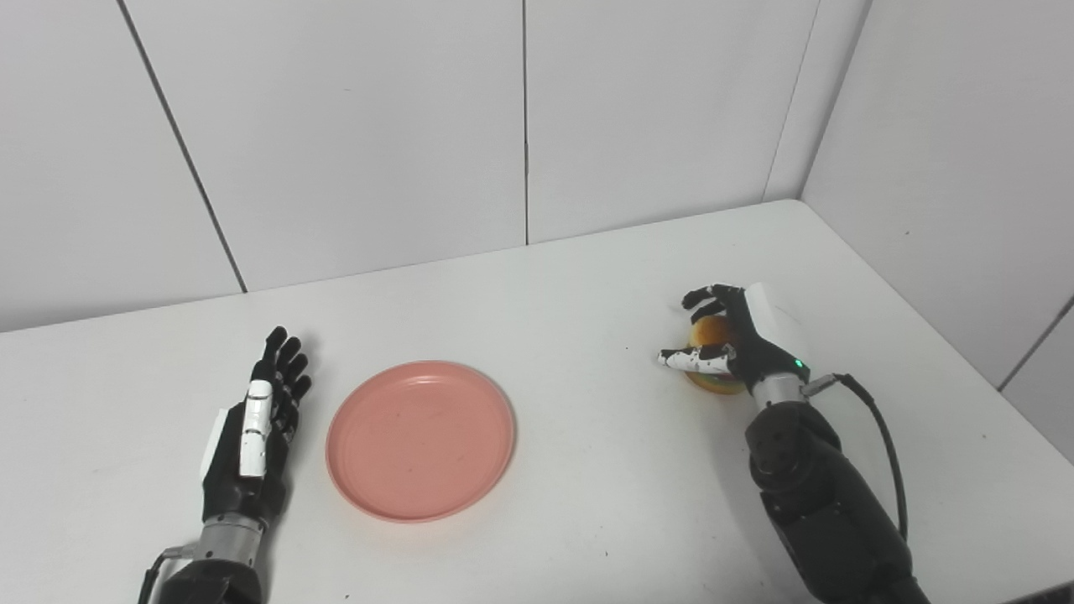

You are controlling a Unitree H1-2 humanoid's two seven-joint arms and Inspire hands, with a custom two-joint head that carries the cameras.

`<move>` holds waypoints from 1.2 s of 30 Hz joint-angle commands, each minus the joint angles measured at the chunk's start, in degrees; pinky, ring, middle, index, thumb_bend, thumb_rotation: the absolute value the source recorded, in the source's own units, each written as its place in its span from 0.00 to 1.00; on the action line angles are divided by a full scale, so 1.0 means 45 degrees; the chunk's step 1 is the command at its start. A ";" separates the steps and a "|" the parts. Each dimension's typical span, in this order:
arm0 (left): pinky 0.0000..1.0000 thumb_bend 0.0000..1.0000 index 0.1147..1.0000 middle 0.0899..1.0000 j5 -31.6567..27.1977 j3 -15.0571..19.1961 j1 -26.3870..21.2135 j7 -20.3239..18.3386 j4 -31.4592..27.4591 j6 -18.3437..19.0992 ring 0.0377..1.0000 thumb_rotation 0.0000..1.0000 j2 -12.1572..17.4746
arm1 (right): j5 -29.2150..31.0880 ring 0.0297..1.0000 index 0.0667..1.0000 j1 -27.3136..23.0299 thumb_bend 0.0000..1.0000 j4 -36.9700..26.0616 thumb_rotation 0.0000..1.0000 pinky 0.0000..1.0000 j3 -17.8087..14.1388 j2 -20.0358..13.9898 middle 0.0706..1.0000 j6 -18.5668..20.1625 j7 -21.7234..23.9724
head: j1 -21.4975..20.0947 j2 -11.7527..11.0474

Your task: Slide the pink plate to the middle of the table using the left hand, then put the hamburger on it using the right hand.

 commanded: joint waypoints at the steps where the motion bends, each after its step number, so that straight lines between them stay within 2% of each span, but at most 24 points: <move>1: 1.00 0.53 1.00 1.00 0.0057 -0.0055 0.1087 0.0065 0.0500 -0.0074 1.00 1.00 -0.0176 | 0.0113 0.45 0.49 -0.0256 0.49 -0.0351 0.00 0.34 -0.0247 -0.0110 0.46 -0.1128 -0.0836 | 0.0004 0.0001; 2: 1.00 0.54 0.99 1.00 0.0118 -0.0094 0.1125 0.0139 0.0435 -0.0011 1.00 1.00 -0.0257 | 0.0306 0.43 0.48 -0.0224 0.49 -0.0337 0.00 0.32 -0.0370 -0.0084 0.48 -0.1510 -0.1077 | 0.0544 -0.0015; 3: 1.00 0.54 0.99 1.00 0.0181 -0.0131 0.1156 0.0200 0.0384 0.0028 1.00 1.00 -0.0317 | 0.0465 0.42 0.47 -0.0198 0.49 -0.0320 0.00 0.31 -0.0452 -0.0082 0.49 -0.1789 -0.1245 | 0.0627 -0.0018; 4: 1.00 0.54 0.99 1.00 0.0300 -0.0209 0.1223 0.0284 0.0243 0.0078 1.00 1.00 -0.0421 | 0.0676 0.41 0.47 -0.0167 0.49 -0.0361 0.00 0.30 -0.0576 -0.0063 0.49 -0.2116 -0.1407 | 0.1293 0.0024; 5: 1.00 0.54 0.99 1.00 0.0383 -0.0260 0.1271 0.0342 0.0139 0.0117 1.00 1.00 -0.0494 | 0.0818 0.41 0.46 -0.0146 0.49 -0.0384 0.00 0.30 -0.0655 -0.0054 0.49 -0.2336 -0.1509 | 0.1293 0.0024; 6: 1.00 0.55 0.99 1.00 0.0503 -0.0318 0.1317 0.0472 0.0055 0.0124 1.00 1.00 -0.0610 | 0.1022 0.40 0.45 -0.0118 0.49 -0.0501 0.00 0.29 -0.0728 -0.0025 0.49 -0.2594 -0.1552 | 0.1879 0.0054; 9: 0.98 0.58 0.97 0.97 0.1144 -0.0482 0.1358 0.1060 0.0124 -0.0148 0.98 1.00 -0.0920 | 0.1680 0.40 0.42 -0.0031 0.49 -0.0694 0.00 0.30 -0.0902 -0.0043 0.49 -0.3374 -0.1446 | 0.2790 0.0029; 11: 0.94 0.58 0.93 0.94 0.1742 -0.0582 0.1388 0.1565 0.0110 -0.0192 0.94 1.00 -0.1111 | 0.1815 0.41 0.40 0.0015 0.49 -0.0808 0.00 0.30 -0.0826 -0.0090 0.48 -0.3923 -0.1412 | 0.3048 0.0029; 12: 0.93 0.57 0.93 0.94 0.1929 -0.0648 0.1415 0.1720 0.0039 -0.0152 0.94 1.00 -0.1229 | 0.1878 0.41 0.38 0.0048 0.49 -0.0885 0.00 0.30 -0.0794 -0.0144 0.48 -0.4143 -0.1350 | 0.3538 0.0037; 13: 0.93 0.56 0.93 0.94 0.2021 -0.0687 0.1435 0.1797 -0.0017 -0.0112 0.94 1.00 -0.1305 | 0.1911 0.41 0.38 0.0071 0.49 -0.0930 0.00 0.30 -0.0781 -0.0180 0.48 -0.4274 -0.1307 | 0.3538 0.0037; 14: 0.93 0.56 0.93 0.94 0.2072 -0.0754 0.1469 0.1860 -0.0145 -0.0016 0.94 1.00 -0.1449 | 0.2034 0.42 0.38 0.0126 0.49 -0.1043 0.00 0.30 -0.0748 -0.0258 0.48 -0.4497 -0.1165 | 0.4107 0.0054; 15: 0.95 0.54 0.94 0.95 0.2099 -0.0797 0.1493 0.1902 -0.0231 0.0050 0.95 1.00 -0.1547 | 0.2123 0.42 0.37 0.0163 0.49 -0.1114 0.00 0.31 -0.0736 -0.0308 0.48 -0.4662 -0.1063 | 0.4107 0.0054; 16: 0.95 0.54 0.95 0.95 0.2166 -0.0840 0.1492 0.2000 -0.0273 0.0102 0.96 1.00 -0.1675 | 0.2205 0.42 0.37 0.0227 0.49 -0.1279 0.00 0.31 -0.0697 -0.0350 0.48 -0.4814 -0.0902 | 0.4573 0.0050; 17: 0.96 0.53 0.96 0.96 0.2218 -0.0868 0.1490 0.2072 -0.0297 0.0136 0.96 1.00 -0.1760 | 0.2259 0.42 0.37 0.0271 0.49 -0.1393 0.00 0.30 -0.0672 -0.0376 0.48 -0.4909 -0.0790 | 0.4573 0.0050; 21: 0.98 0.53 0.96 0.96 0.2456 -0.0962 0.1396 0.2601 -0.0244 0.0124 0.96 1.00 -0.2219 | 0.2386 0.40 0.38 0.0502 0.49 -0.1907 0.00 0.30 -0.0532 -0.0539 0.48 -0.5204 -0.0282 | 0.5511 0.0103; 23: 0.98 0.53 0.97 0.96 0.2535 -0.1015 0.1371 0.2699 -0.0203 0.0094 0.96 1.00 -0.2335 | 0.2430 0.40 0.38 0.0557 0.49 -0.1969 0.00 0.30 -0.0560 -0.0601 0.48 -0.5335 -0.0167 | 0.5550 0.0109; 27: 0.98 0.54 0.97 0.96 0.2635 -0.1160 0.1220 0.2754 0.0071 0.0004 0.96 1.00 -0.2511 | 0.2225 0.44 0.38 0.0736 0.50 -0.2493 0.00 0.37 -0.0182 -0.0667 0.44 -0.5353 0.0420 | 0.5960 0.0171; 34: 1.00 0.56 0.96 0.96 0.2828 -0.1246 0.1122 0.2951 0.0152 0.0203 0.96 1.00 -0.2760 | 0.2775 0.44 0.39 0.0793 0.50 -0.2681 0.00 0.36 0.0361 -0.0494 0.44 -0.6211 0.1111 | 0.6228 0.0212; 36: 1.00 0.57 0.97 0.96 0.2846 -0.1309 0.1092 0.2909 0.0146 0.0245 0.97 1.00 -0.2757 | 0.3116 0.40 0.40 0.0727 0.49 -0.2633 0.00 0.31 0.0577 -0.0308 0.47 -0.6444 0.1342 | 0.6258 0.0224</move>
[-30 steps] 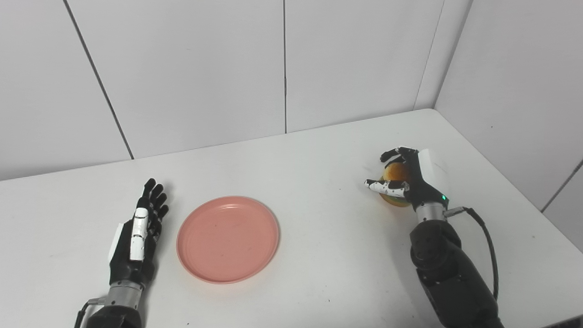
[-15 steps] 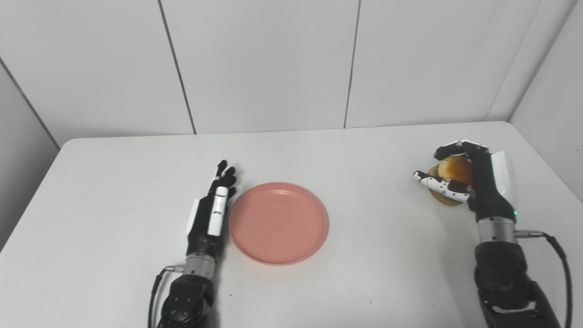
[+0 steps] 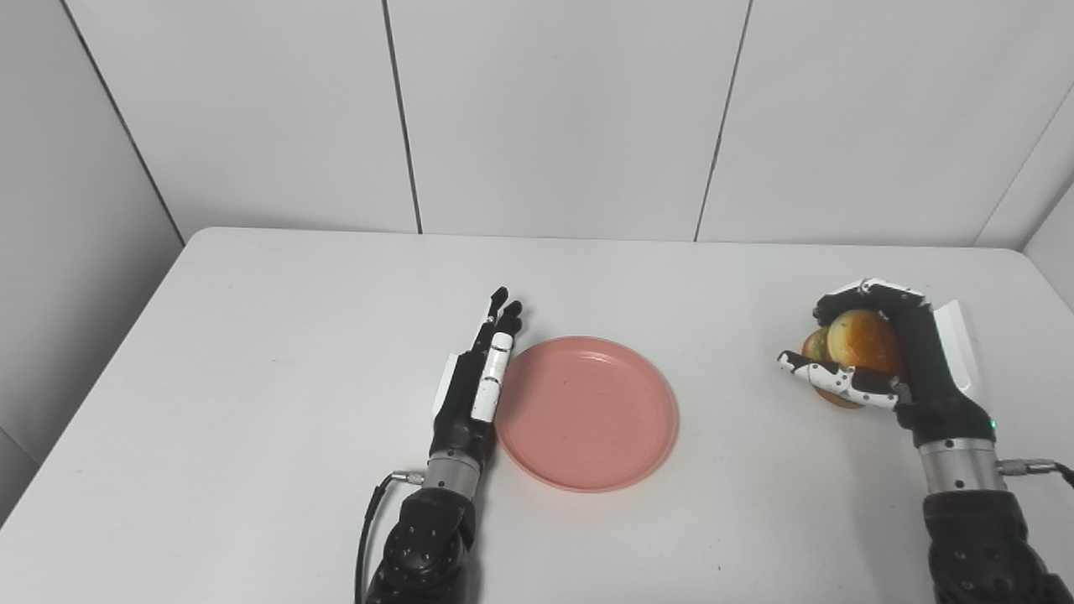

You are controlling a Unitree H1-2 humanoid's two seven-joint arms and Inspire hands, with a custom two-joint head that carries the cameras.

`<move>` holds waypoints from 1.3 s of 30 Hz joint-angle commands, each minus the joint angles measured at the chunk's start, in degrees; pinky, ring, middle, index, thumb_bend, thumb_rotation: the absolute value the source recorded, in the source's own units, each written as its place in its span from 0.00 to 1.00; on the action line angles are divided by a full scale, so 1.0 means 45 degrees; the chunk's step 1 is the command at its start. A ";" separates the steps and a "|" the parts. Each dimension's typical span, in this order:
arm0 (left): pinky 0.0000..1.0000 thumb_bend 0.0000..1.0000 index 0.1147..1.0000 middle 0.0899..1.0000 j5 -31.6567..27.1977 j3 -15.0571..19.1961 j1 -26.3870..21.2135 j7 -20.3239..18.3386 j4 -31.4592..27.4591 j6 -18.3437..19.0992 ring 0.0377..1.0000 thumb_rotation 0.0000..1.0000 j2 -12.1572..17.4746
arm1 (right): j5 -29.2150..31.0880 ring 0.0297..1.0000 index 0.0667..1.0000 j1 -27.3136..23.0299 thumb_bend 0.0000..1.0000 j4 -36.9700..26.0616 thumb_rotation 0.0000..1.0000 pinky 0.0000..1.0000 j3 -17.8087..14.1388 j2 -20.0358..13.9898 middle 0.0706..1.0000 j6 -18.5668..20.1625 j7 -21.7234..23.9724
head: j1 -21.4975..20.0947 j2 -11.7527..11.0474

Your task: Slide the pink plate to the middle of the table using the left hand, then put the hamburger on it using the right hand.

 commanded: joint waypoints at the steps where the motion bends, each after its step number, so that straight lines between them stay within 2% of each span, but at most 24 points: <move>1: 1.00 0.58 0.97 0.97 0.0134 -0.0197 0.0632 0.0052 0.0617 0.0118 0.97 1.00 -0.0184 | 0.0338 0.40 0.40 -0.0319 0.49 -0.0404 0.00 0.30 0.0151 0.0133 0.48 -0.0823 0.0232 | 0.0023 -0.0006; 10: 1.00 0.59 0.97 0.97 0.0271 -0.0287 0.0670 0.0214 0.0471 0.0203 0.98 1.00 -0.0135 | -0.0372 0.44 0.41 -0.1343 0.50 0.0194 0.00 0.37 0.1536 0.1152 0.44 -0.0977 0.0915 | -0.0179 0.0116; 11: 1.00 0.59 0.97 0.97 0.0315 -0.0291 0.0687 0.0244 0.0437 0.0237 0.97 1.00 -0.0130 | -0.0292 0.41 0.41 -0.1482 0.49 0.0300 0.00 0.33 0.1667 0.1268 0.47 -0.0988 0.1044 | -0.0179 0.0116; 15: 1.00 0.58 0.97 0.97 0.0159 -0.0222 0.0718 0.0190 0.0465 0.0180 0.98 1.00 -0.0126 | -0.0174 0.39 0.40 -0.1998 0.49 0.0619 0.00 0.30 0.2256 0.1916 0.48 -0.0664 0.1556 | -0.0447 0.0124; 19: 1.00 0.59 0.97 0.97 -0.0032 -0.0133 0.0707 0.0122 0.0568 0.0097 0.98 1.00 -0.0104 | -0.1171 0.41 0.39 -0.2278 0.49 0.0937 0.00 0.33 0.2883 0.2414 0.47 -0.0528 0.1468 | -0.0635 0.0064; 26: 0.99 0.61 0.96 0.97 -0.0069 -0.0095 0.0788 0.0176 0.0495 -0.0109 0.97 1.00 -0.0060 | -0.1643 0.41 0.39 -0.2653 0.50 0.2142 0.00 0.35 0.3495 0.3079 0.46 -0.0782 0.1525 | -0.0784 0.0087; 31: 0.99 0.59 0.94 0.96 0.0095 -0.0149 0.0905 0.0234 0.0253 -0.0075 0.98 1.00 -0.0017 | -0.1998 0.41 0.39 -0.2907 0.50 0.2918 0.00 0.34 0.3737 0.3291 0.46 -0.0966 0.1305 | -0.0818 0.0141; 39: 0.98 0.57 0.96 0.97 -0.0275 -0.0041 0.0967 0.0038 0.0167 -0.0087 0.97 1.00 -0.0022 | -0.2455 0.41 0.39 -0.3038 0.50 0.4222 0.00 0.35 0.4010 0.2963 0.47 -0.1471 0.1090 | -0.0891 0.0258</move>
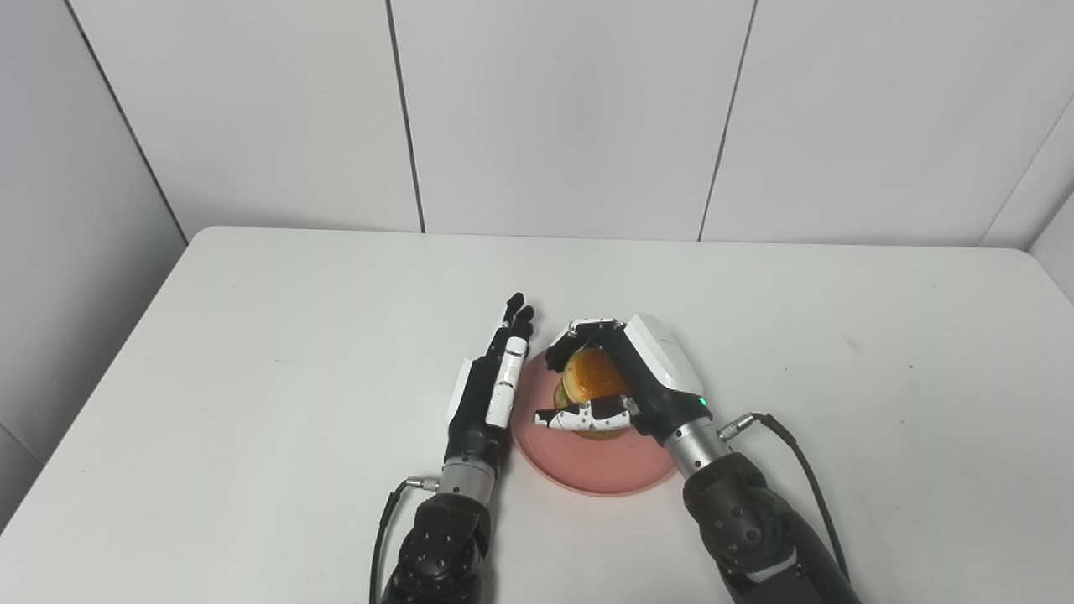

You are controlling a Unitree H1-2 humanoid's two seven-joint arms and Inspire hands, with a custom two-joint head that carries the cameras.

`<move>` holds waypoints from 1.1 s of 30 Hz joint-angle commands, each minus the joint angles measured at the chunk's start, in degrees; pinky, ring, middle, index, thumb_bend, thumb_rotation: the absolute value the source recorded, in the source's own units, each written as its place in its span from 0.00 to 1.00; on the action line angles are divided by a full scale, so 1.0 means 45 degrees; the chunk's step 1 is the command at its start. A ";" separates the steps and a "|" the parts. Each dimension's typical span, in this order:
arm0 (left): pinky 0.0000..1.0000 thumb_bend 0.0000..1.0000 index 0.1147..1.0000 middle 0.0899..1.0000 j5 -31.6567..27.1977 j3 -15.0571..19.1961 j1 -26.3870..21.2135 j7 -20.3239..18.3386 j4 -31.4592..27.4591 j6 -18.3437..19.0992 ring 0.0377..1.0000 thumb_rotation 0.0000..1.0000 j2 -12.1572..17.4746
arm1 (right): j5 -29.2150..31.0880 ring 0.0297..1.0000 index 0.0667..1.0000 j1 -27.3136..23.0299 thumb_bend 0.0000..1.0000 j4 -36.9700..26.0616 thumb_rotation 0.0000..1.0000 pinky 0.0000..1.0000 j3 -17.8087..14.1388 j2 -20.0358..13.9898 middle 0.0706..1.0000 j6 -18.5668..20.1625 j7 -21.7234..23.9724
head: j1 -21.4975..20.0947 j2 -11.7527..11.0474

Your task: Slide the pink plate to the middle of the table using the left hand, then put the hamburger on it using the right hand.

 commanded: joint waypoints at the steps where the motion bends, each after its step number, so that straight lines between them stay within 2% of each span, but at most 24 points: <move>1: 0.98 0.58 0.96 0.96 -0.0064 0.0053 0.0741 -0.0067 0.0491 -0.0305 0.97 1.00 0.0151 | -0.0140 0.40 0.39 -0.0522 0.49 -0.0126 0.00 0.35 0.0015 -0.0094 0.47 -0.0802 -0.0402 | 0.0007 -0.0015; 8: 0.97 0.58 0.96 0.95 -0.0053 0.0044 0.0723 -0.0076 0.0569 -0.0391 0.96 1.00 0.0206 | -0.0719 0.41 0.38 -0.0629 0.50 0.0380 0.00 0.36 0.0212 -0.0358 0.46 -0.1059 -0.0673 | -0.0058 0.0003; 11: 0.98 0.57 0.96 0.95 -0.0177 0.0092 0.0743 -0.0097 0.0492 -0.0302 0.96 1.00 0.0183 | -0.1079 0.41 0.40 -0.0600 0.50 0.0331 0.00 0.37 0.0337 -0.0500 0.46 -0.0899 -0.0672 | -0.0058 0.0003; 13: 0.99 0.58 0.96 0.96 -0.0175 0.0077 0.0750 -0.0110 0.0474 -0.0267 0.96 1.00 0.0200 | -0.1248 0.42 0.43 -0.0509 0.50 0.0176 0.00 0.36 0.0361 -0.0610 0.47 -0.0759 -0.0634 | -0.0058 0.0003; 14: 0.99 0.58 0.96 0.95 -0.0181 0.0075 0.0752 -0.0109 0.0457 -0.0233 0.96 1.00 0.0199 | -0.1316 0.40 0.47 -0.0475 0.49 0.0135 0.00 0.34 0.0361 -0.0654 0.44 -0.0769 -0.0654 | -0.0058 0.0003; 15: 0.99 0.58 0.96 0.95 -0.0211 0.0080 0.0759 -0.0123 0.0438 -0.0210 0.96 1.00 0.0196 | -0.1379 0.39 0.49 -0.0452 0.49 0.0145 0.00 0.34 0.0384 -0.0746 0.43 -0.1019 -0.0768 | -0.0115 -0.0024; 18: 0.99 0.58 0.96 0.96 -0.0196 0.0065 0.0776 -0.0128 0.0415 -0.0203 0.96 1.00 0.0217 | -0.1605 0.43 0.50 -0.0423 0.51 0.0174 0.00 0.46 0.0480 -0.0959 0.44 -0.1587 -0.1082 | -0.0136 -0.0016; 19: 0.98 0.57 0.96 0.96 -0.0139 0.0033 0.0786 -0.0132 0.0395 -0.0170 0.96 1.00 0.0245 | -0.1761 0.43 0.50 -0.0376 0.51 0.0100 0.00 0.48 0.0526 -0.1050 0.44 -0.1746 -0.1223 | -0.0127 -0.0027; 20: 0.98 0.57 0.96 0.96 -0.0074 -0.0003 0.0796 -0.0131 0.0371 -0.0130 0.97 1.00 0.0275 | -0.1887 0.57 0.48 -0.0316 0.50 -0.0014 0.10 0.57 0.0557 -0.1125 0.57 -0.1846 -0.1306 | -0.0127 -0.0027; 22: 0.98 0.56 0.96 0.97 -0.0020 -0.0051 0.0801 -0.0141 0.0360 -0.0094 0.98 1.00 0.0329 | -0.1936 0.67 0.47 -0.0212 0.50 -0.0217 0.15 0.64 0.0575 -0.1200 0.66 -0.1908 -0.1308 | -0.0157 -0.0030; 23: 0.99 0.56 0.96 0.97 -0.0010 -0.0062 0.0797 -0.0120 0.0376 -0.0098 0.98 1.00 0.0340 | -0.1849 0.72 0.64 -0.0147 0.57 -0.0336 0.40 0.67 0.0563 -0.1229 0.71 -0.1945 -0.1246 | -0.0164 -0.0029; 24: 0.99 0.56 0.96 0.97 0.0003 -0.0073 0.0792 -0.0092 0.0385 -0.0087 0.99 1.00 0.0349 | -0.1733 0.75 0.71 -0.0091 0.59 -0.0407 0.52 0.70 0.0542 -0.1244 0.75 -0.2066 -0.1254 | -0.0184 -0.0034; 26: 1.00 0.57 0.96 0.98 -0.0028 -0.0099 0.0769 -0.0096 0.0410 -0.0066 0.99 1.00 0.0387 | -0.1527 0.81 0.79 0.0006 0.63 -0.0517 0.66 0.76 0.0482 -0.1257 0.81 -0.2313 -0.1299 | -0.0207 -0.0042; 27: 1.00 0.57 0.96 0.98 -0.0004 -0.0125 0.0761 -0.0093 0.0426 -0.0097 0.99 1.00 0.0417 | -0.1473 0.84 0.81 0.0047 0.64 -0.0562 0.70 0.80 0.0448 -0.1252 0.84 -0.2391 -0.1326 | -0.0207 -0.0042; 30: 0.99 0.57 0.96 0.99 -0.0158 -0.0098 0.0752 -0.0126 0.0467 -0.0101 0.99 1.00 0.0423 | -0.1340 0.86 0.83 0.0192 0.65 -0.0727 0.73 0.84 0.0333 -0.1223 0.87 -0.2459 -0.1331 | -0.0225 -0.0058; 33: 1.00 0.57 0.96 0.99 -0.0297 -0.0047 0.0766 -0.0153 0.0467 -0.0075 0.99 1.00 0.0413 | -0.0935 0.91 0.86 0.0381 0.68 -0.0966 0.80 0.92 0.0175 -0.1202 0.92 -0.2473 -0.1169 | -0.0219 -0.0044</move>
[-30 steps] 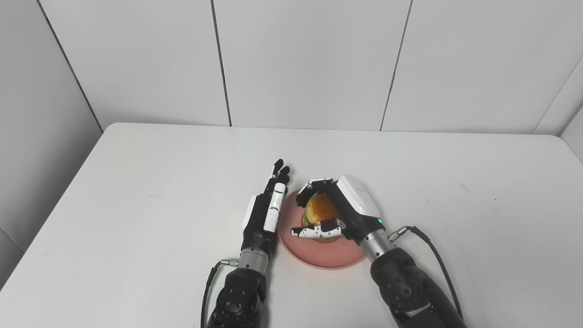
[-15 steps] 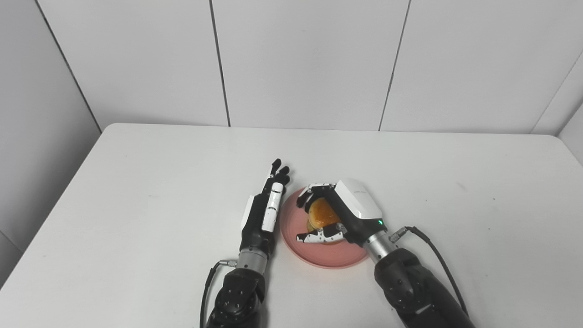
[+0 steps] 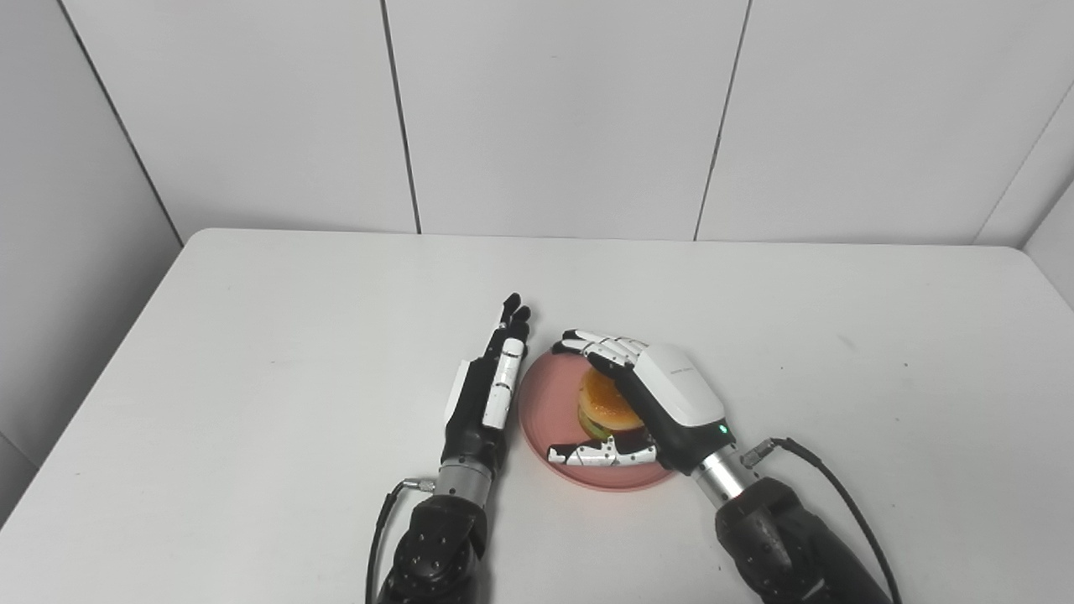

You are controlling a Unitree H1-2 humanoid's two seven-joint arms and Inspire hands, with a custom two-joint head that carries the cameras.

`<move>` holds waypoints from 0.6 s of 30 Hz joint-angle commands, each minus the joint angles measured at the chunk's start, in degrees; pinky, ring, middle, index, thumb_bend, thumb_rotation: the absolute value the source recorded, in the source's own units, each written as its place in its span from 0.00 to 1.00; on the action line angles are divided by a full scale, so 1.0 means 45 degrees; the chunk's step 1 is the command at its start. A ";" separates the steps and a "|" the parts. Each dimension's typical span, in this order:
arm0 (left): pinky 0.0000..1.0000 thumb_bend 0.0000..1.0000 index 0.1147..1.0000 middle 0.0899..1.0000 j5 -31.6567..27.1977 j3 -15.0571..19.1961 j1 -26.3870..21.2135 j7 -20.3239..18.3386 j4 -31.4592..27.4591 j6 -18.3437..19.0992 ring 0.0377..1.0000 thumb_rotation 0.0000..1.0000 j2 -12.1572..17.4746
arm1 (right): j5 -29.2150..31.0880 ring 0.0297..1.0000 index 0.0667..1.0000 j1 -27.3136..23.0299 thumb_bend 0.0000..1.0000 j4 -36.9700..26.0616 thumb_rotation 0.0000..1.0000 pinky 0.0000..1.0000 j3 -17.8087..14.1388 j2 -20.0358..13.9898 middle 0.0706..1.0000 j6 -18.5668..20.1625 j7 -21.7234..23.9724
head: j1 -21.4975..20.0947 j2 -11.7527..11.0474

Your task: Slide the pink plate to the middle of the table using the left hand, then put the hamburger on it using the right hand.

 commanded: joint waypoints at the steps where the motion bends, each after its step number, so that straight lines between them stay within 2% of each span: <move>1: 1.00 0.58 0.96 0.98 -0.0102 0.0143 0.0729 -0.0104 0.0518 -0.0048 0.99 1.00 0.0201 | 0.0567 0.93 0.87 -0.0142 0.68 -0.0524 0.80 0.95 -0.0285 0.0078 0.93 -0.0635 -0.0157 | 0.0006 0.0003; 4: 0.98 0.57 0.95 0.97 -0.0186 0.0210 0.0745 -0.0093 0.0484 -0.0101 0.97 1.00 0.0171 | 0.0984 0.96 0.92 0.0124 0.70 -0.0736 0.85 0.97 -0.0505 0.0108 0.96 -0.0563 -0.0124 | 0.0021 0.0010; 7: 0.97 0.55 0.96 0.96 -0.0281 0.0242 0.0755 -0.0146 0.0456 -0.0163 0.96 1.00 0.0171 | 0.1298 0.98 0.96 0.0374 0.74 -0.0923 0.87 0.94 -0.0700 0.0166 0.99 -0.0514 -0.0110 | 0.0059 0.0022; 13: 0.94 0.55 0.93 0.93 -0.0216 0.0391 0.0778 0.0175 0.0593 -0.0521 0.93 1.00 0.0165 | 0.2028 1.00 1.00 0.1139 0.81 -0.0709 0.86 0.93 -0.1250 0.0320 1.00 -0.1244 -0.0647 | 0.0033 0.0040; 16: 0.92 0.55 0.91 0.92 -0.0071 0.0452 0.0858 0.0284 0.0591 -0.0699 0.91 1.00 0.0216 | 0.3062 1.00 1.00 0.1380 0.82 0.0079 0.87 0.96 -0.1867 0.0475 1.00 -0.1866 -0.0840 | 0.0055 0.0092; 18: 0.91 0.55 0.91 0.91 0.0066 0.0464 0.0912 0.0349 0.0652 -0.0946 0.91 1.00 0.0295 | 0.3983 1.00 1.00 0.1568 0.82 0.0284 0.88 0.97 -0.2312 0.0649 1.00 -0.1799 -0.0695 | 0.0050 0.0145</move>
